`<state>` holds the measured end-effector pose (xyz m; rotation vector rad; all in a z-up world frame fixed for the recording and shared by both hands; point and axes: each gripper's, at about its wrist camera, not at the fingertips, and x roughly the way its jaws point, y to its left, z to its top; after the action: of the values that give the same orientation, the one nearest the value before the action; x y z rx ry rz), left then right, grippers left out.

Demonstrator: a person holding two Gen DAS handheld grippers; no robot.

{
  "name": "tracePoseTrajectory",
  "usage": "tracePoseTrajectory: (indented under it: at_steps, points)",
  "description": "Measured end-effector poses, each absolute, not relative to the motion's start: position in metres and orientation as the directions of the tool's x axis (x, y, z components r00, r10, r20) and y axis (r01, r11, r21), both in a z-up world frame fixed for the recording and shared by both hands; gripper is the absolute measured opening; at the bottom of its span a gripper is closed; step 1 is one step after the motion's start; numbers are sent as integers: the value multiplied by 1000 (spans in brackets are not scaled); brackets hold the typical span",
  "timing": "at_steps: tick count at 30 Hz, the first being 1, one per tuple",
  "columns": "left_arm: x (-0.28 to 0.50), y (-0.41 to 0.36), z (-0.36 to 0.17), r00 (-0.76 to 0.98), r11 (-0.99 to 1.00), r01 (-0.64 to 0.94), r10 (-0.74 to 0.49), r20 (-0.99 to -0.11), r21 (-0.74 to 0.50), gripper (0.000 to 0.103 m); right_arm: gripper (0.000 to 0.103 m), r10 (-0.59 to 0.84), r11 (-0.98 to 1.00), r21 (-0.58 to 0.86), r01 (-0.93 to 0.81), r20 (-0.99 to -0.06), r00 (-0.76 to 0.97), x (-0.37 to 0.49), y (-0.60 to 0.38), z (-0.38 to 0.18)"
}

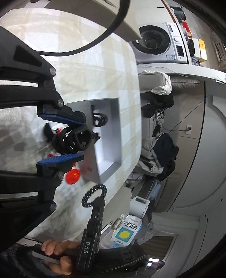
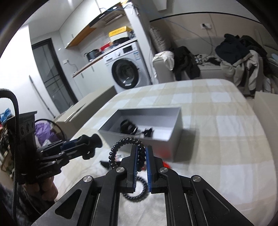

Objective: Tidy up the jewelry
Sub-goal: 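Place the bracelet in the box with the right gripper while the left drops hair ties in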

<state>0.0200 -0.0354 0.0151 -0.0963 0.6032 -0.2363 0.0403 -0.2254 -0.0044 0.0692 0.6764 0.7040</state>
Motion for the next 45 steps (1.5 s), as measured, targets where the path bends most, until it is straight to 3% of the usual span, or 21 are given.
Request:
tracePoseTrajectory:
  at_steps: [23,45]
  points:
    - [63,-20,23,816,984,111,-171,-552,-141,27,8,527,844,235,-481,-525,668,82,-224,20]
    - [78,-30,6,777,983,145,-181,-603,-108,27,9,518,835,211,-508,-614,596,110,-186,-15]
